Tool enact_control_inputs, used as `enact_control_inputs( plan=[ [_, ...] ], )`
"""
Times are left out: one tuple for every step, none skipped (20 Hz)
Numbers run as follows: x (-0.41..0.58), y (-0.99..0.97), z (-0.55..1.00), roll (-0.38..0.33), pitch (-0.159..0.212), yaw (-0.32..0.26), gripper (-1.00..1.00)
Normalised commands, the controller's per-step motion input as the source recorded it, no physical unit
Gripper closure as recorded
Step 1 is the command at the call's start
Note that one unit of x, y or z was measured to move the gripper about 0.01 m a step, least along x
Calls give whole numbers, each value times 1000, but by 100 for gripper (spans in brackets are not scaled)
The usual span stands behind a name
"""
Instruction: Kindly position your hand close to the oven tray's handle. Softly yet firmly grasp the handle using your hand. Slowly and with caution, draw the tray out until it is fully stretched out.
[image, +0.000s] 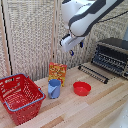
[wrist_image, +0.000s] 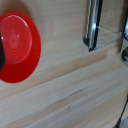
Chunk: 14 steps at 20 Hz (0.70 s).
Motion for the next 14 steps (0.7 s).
enact_control_inputs(
  plan=[
    [80, -206, -246, -357, 0, 145, -100],
    [60, -220, -251, -361, 0, 139, -100],
    [46, -223, -257, -369, 0, 135, -100],
    [20, -246, -249, -375, 0, 126, -100],
    [0, -269, -246, -375, 0, 122, -100],
    [0, -300, -243, -375, 0, 119, -100],
    [0, -354, -234, -365, 0, 115, -100],
    [0, -403, -229, -354, 0, 107, -100],
    [0, -454, -234, -336, 0, 101, -100],
    [0, -489, -220, -328, 0, 93, -100],
    [0, -526, -214, -316, 0, 86, -100],
    [-6, -571, -186, -301, 0, 78, -100],
    [-6, -586, -177, -291, -2, 78, -100],
    [0, -626, -174, -265, -6, 79, -100]
  ],
)
